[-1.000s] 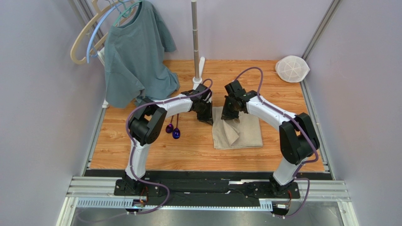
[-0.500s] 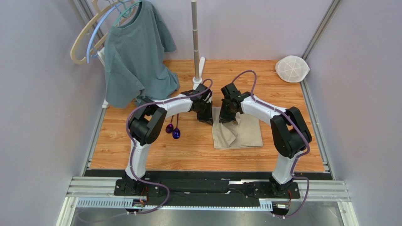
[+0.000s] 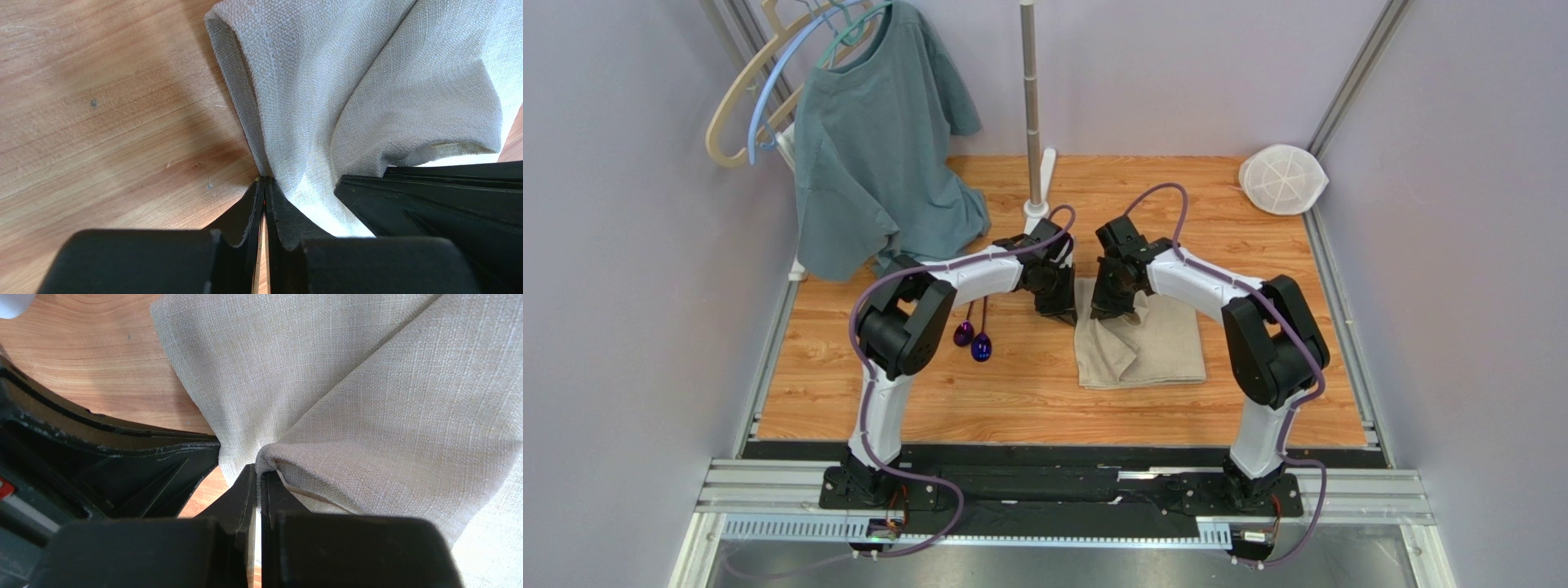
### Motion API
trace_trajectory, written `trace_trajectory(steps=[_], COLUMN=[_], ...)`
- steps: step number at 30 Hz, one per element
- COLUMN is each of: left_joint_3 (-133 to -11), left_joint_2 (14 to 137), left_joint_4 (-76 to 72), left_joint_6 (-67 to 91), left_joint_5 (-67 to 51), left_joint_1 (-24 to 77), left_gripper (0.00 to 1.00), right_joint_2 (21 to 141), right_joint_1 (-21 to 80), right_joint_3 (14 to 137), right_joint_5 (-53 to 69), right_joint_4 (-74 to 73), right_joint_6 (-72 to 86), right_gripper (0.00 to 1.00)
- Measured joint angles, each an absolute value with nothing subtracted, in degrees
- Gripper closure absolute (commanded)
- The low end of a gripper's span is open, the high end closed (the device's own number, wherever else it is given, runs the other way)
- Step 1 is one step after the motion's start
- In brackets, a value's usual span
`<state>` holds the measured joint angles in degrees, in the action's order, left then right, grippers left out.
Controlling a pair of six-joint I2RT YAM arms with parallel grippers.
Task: Fold the napkin into a case and place the utensils inside
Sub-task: Fold the rectangle-folded napkin at the center of the board.
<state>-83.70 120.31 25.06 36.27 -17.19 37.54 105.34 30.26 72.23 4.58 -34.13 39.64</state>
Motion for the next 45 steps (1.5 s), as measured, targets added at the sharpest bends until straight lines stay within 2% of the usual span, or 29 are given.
trace_trajectory(steps=[3,6,8,10,12,16,18,22,26,29,30,32,45], left_joint_3=[-83.7,-83.7,-83.7,-83.6,-82.3,-77.8,-76.8,-77.0,-78.6,-79.7,-80.3,-81.9,-92.4], left_joint_2=[120.3,120.3,120.2,119.9,118.6,112.9,109.6,105.8,106.6,108.0,108.6,110.1,121.6], left_joint_4=[25.1,25.1,25.1,25.2,25.3,27.7,29.1,27.7,26.4,25.6,25.6,25.5,22.8], left_joint_6=[36.3,36.3,36.3,36.2,36.0,35.4,35.2,35.6,35.4,35.4,35.2,34.9,32.7], left_joint_5=[-17.2,-17.2,-17.1,-16.3,-14.8,-11.4,-11.0,-14.4,-17.2,-18.9,-19.2,-19.5,-15.5], left_joint_1=[37.5,37.5,37.5,37.6,37.6,36.9,36.2,35.6,38.0,41.1,42.1,44.4,54.7], left_gripper=[0.89,0.88,0.85,0.77,0.71,0.70,0.74,0.79,0.83,0.86,0.86,0.88,0.93], right_joint_2=[106.1,106.6,106.8,106.8,106.8,103.6,99.9,88.7,81.0,79.8,79.8,79.7,78.9], right_joint_1=[30.3,30.3,30.3,30.3,30.3,29.7,29.2,25.2,19.2,16.1,15.7,14.7,9.4], right_joint_3=[72.6,72.7,72.7,72.9,73.6,73.8,73.3,71.1,66.3,61.7,60.3,56.8,43.2], right_joint_5=[4.7,4.8,5.1,5.8,7.1,10.2,12.0,14.3,14.2,13.6,13.4,13.0,8.6], right_joint_4=[-33.9,-33.8,-33.7,-33.8,-34.1,-34.7,-35.2,-35.7,-36.1,-36.3,-36.5,-36.5,-30.5], right_joint_6=[39.6,39.6,39.4,38.6,37.6,35.1,34.2,32.0,29.9,28.8,28.4,28.6,31.6], right_gripper=[1.00,0.89,0.73,0.55,0.46,0.41,0.41,0.42,0.53,0.71,0.83,1.00,1.00])
